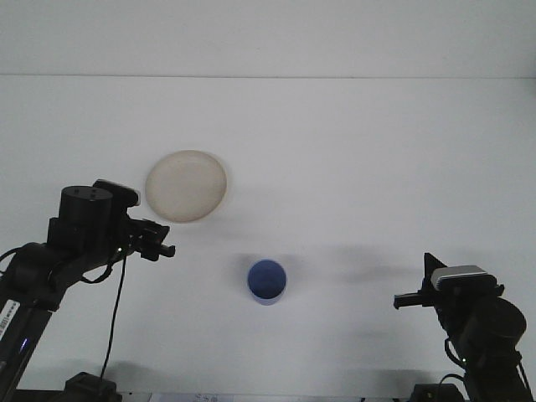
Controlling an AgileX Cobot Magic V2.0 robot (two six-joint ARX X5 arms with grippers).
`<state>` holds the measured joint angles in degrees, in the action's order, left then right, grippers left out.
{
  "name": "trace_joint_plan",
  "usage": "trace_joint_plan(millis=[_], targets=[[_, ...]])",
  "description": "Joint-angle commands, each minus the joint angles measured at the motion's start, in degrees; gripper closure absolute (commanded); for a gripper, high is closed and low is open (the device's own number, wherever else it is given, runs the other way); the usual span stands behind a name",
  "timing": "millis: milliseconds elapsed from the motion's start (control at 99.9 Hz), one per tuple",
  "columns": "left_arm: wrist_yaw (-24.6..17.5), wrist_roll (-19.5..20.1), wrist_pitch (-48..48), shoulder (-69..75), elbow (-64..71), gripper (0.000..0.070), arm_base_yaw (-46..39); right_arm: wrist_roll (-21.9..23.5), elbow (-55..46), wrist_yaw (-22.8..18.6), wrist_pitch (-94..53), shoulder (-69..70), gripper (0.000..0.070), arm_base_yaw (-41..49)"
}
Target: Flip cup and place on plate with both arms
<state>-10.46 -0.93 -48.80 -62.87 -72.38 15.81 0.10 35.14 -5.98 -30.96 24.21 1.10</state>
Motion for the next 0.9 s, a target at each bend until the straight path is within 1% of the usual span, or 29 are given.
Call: trace_joint_plan(millis=[0,70,160,200,290,370,490,620,890], targets=[[-0.13,-1.66,0.44,-1.09,-1.11,0.0287,1.16,0.55,0.37,0.00,0.48,0.26,0.0700,0.04],[-0.15,-1.66,0.44,-1.75,-1.11,0.0228,2.95,0.55,0.37,0.00,0.48,0.26,0.0700,0.04],[-0.13,-1.75,0.94,-2.93,-1.11,0.0182,6.14,0.55,0.37,0.00,0.50,0.26,0.0700,0.04],[-0.13,-2.01,1.27,-3.61,-1.11,0.0182,7.85,0.55,0.37,0.00,0.48,0.26,0.0700,0.04],[-0.13,-4.76,2.56,-6.03,-1.11,0.0184,12.04,0.55,0.37,0.00,0.48,0.26,0.0700,0.07],[-0.15,-6.25,3.56,-8.92,-1.14,0.0184,15.61,0.55,0.37,0.00,0.48,0.26,0.0700,0.04],[-0.24,-6.34,4.94,-13.03,-1.18,0.0184,20.44,0.55,0.37,0.00,0.46,0.26,0.0700,0.04],[-1.77,-7.28,7.63,-16.74,-1.18,0.0184,24.87,0.55,0.37,-0.02,0.31,0.26,0.0700,0.04],[-1.79,-7.52,8.87,-22.80,-1.18,0.0186,28.61,0.57,0.37,-0.02,-0.66,0.26,0.0700,0.07]])
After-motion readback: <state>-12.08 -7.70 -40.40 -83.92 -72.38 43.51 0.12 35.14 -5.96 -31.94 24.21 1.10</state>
